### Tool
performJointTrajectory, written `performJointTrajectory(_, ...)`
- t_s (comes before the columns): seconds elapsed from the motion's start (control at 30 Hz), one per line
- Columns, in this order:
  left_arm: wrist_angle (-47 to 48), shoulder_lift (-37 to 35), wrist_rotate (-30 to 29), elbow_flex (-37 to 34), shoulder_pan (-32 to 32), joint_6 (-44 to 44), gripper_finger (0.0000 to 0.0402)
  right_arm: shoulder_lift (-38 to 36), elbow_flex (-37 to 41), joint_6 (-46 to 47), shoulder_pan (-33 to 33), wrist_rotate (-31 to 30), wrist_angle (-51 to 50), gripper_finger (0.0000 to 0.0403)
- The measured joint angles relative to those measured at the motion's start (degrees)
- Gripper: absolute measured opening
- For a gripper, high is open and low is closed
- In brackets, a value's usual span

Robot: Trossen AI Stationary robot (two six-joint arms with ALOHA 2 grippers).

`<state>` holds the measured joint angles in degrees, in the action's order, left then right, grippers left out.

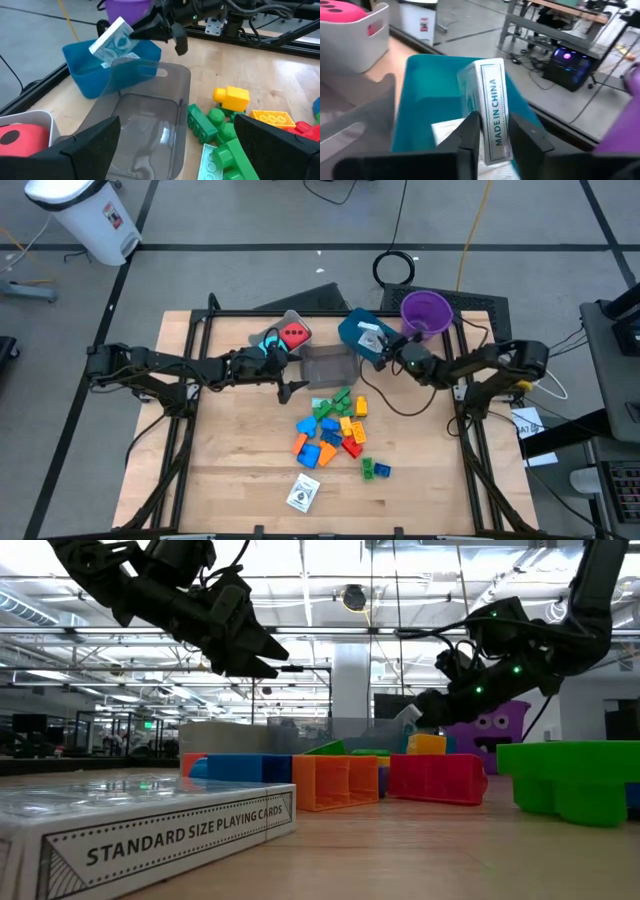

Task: Pick & Place Toys
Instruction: Put the blue playing card box into the blue bin

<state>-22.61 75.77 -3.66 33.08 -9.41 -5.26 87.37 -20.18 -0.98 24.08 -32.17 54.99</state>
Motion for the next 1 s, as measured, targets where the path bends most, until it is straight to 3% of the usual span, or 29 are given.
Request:
performJointTrajectory(0.2, 0.02, 0.0, 0.0, 0.0, 0.0, -0.5, 0.0397, 0.35, 0.0, 0.12, -0.44, 2.39, -0.4, 0.0149)
performJointTrajectory(0.4, 0.03, 0.0, -0.07, 0.0, 0.0, -1.29, 0.0397, -3.06, 0.0, 0.29, -0.59, 3.95, -0.49, 0.019)
performJointTrajectory(0.67, 0.03, 0.0, -2.53, 0.0, 0.0, -2.53, 0.0397, -5.61, 0.0, 3.13, 1.09, 4.08, -3.41, 0.0178)
performJointTrajectory(0.8, 0.02, 0.0, -3.93, 0.0, 0.0, -3.07, 0.0397, -5.61, 0.0, 7.08, 2.9, 11.68, -8.11, 0.0164)
performJointTrajectory(1.0, 0.14, 0.0, -4.17, 0.0, 0.13, -5.04, 0.0397, -5.61, 0.0, 9.1, 3.16, 24.13, -7.42, 0.0145)
